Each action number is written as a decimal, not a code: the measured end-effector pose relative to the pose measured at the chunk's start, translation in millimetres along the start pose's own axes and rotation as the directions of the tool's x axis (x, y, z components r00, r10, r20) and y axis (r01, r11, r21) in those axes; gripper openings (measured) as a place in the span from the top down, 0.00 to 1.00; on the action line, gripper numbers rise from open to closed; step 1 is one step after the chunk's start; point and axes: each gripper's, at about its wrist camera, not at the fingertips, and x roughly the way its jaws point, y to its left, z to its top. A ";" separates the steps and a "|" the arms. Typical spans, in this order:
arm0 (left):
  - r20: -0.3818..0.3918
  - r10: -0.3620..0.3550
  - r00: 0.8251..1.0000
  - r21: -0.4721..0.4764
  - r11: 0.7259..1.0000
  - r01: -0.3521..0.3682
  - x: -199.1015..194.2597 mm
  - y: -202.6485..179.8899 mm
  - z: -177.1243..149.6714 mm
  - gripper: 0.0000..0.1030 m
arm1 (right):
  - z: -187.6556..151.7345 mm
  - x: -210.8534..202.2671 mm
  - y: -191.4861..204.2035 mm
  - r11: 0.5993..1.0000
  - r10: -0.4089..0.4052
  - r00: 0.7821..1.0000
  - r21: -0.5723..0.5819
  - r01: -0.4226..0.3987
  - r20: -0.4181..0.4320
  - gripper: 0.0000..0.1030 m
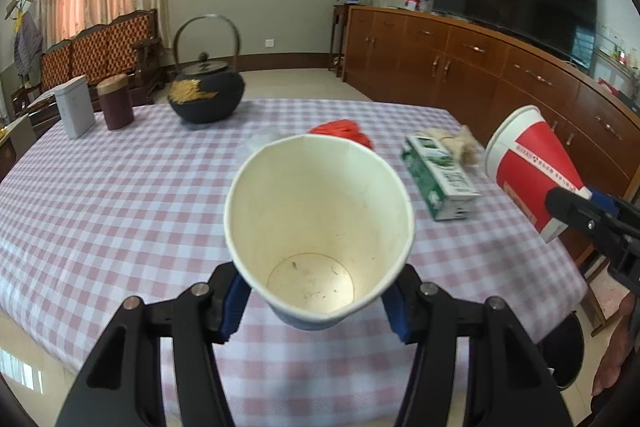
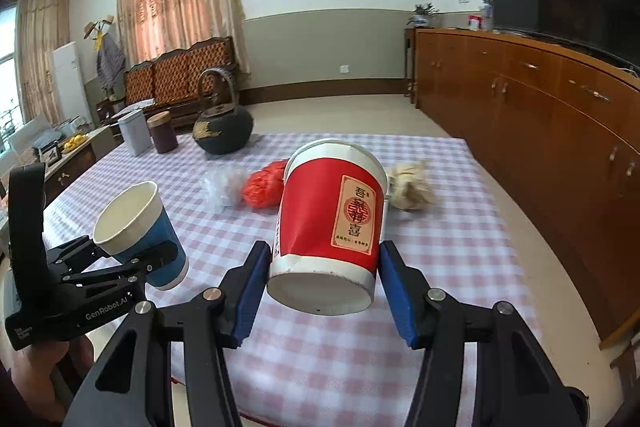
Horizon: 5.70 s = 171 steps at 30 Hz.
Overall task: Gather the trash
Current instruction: 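Lift both paper cups and carry them over the black bin, then open both tools to drop the two paper cups into the bin, then move both tools back toward the table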
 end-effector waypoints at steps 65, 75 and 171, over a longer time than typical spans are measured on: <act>-0.211 -0.513 0.832 0.411 0.726 0.551 -43.9 -359.4 -82.2 0.44 | -184.8 -264.4 -261.0 0.789 -0.509 0.850 0.319 0.525 -0.137 0.44; -0.331 -0.519 0.788 0.439 0.655 0.616 -21.2 -396.3 -116.0 0.44 | -224.9 -248.3 -288.1 0.812 -0.467 0.857 0.280 0.513 -0.217 0.44; -0.007 -0.063 0.998 0.066 0.996 0.064 -42.9 -83.1 -48.3 0.00 | -64.8 -62.7 -112.2 0.965 -0.208 0.975 0.145 0.218 -0.079 0.00</act>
